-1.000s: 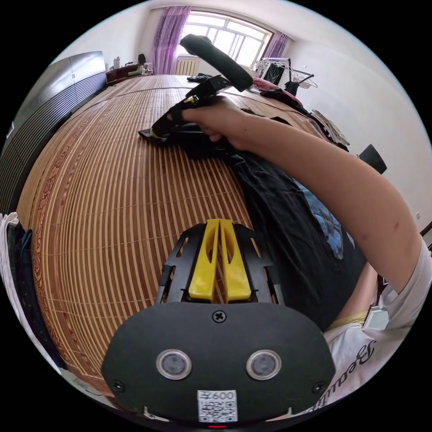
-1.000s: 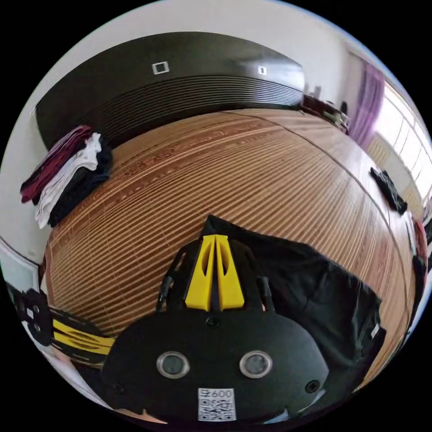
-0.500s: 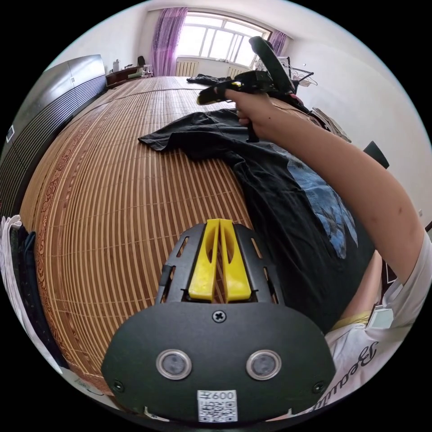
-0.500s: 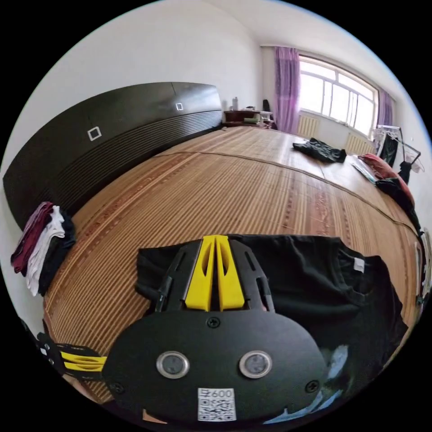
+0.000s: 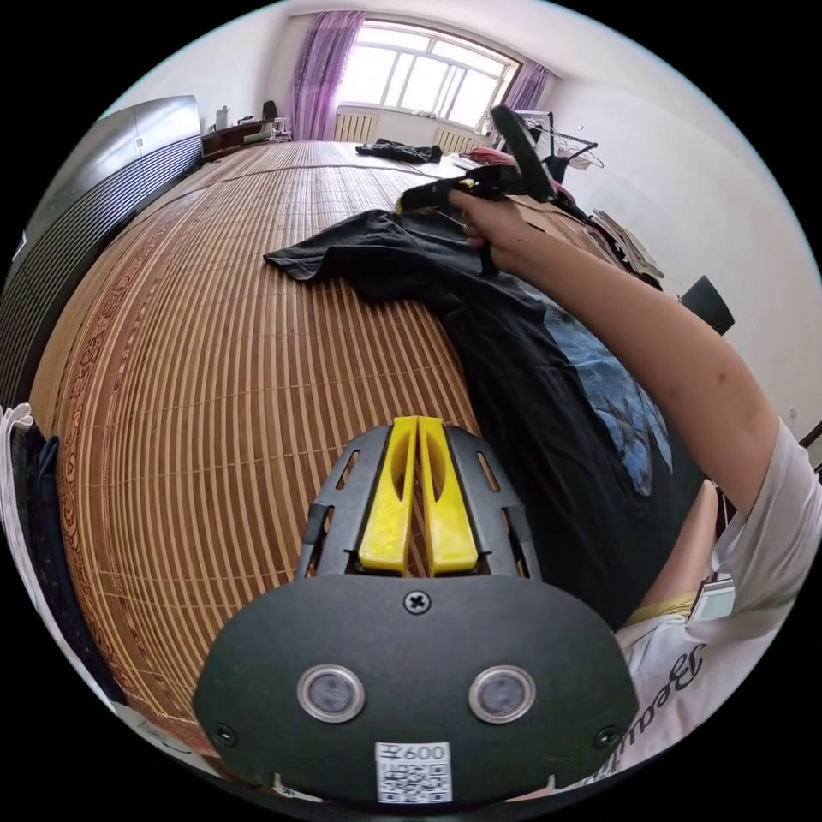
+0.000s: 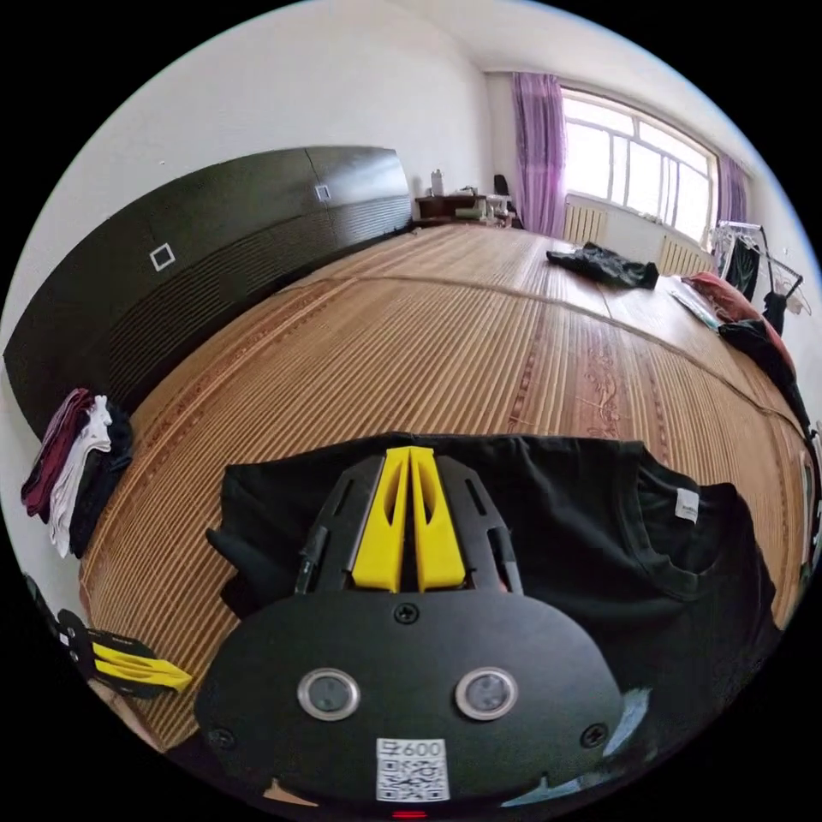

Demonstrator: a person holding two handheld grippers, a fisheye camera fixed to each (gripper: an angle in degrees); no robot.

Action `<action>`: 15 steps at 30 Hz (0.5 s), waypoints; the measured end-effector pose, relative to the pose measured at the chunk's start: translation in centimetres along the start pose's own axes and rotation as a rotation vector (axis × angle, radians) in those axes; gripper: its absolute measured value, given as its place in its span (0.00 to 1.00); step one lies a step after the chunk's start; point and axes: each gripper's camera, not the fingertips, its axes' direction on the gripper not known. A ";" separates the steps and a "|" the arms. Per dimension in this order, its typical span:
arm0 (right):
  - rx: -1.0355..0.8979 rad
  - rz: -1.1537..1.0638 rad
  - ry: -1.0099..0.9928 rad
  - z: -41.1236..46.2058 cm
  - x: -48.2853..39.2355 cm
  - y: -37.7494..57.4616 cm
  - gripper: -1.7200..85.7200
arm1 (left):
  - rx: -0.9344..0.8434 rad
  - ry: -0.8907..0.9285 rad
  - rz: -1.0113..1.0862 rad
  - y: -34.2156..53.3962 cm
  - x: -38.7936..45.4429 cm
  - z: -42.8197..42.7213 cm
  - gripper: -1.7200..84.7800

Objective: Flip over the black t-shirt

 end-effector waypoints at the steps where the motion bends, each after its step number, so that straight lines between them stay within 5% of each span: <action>1: 0.067 0.016 0.021 -2.9 -0.2 -0.1 0.01 | 0.000 0.006 -0.003 0.0 -0.3 0.1 0.02; 8: -0.247 0.136 -0.014 -9.1 6.5 -3.1 0.01 | 0.000 -0.017 0.009 0.2 -0.8 0.6 0.02; 15: -0.294 0.239 -0.157 -12.4 9.7 -2.1 0.01 | -0.003 -0.017 0.009 0.5 -1.6 1.3 0.02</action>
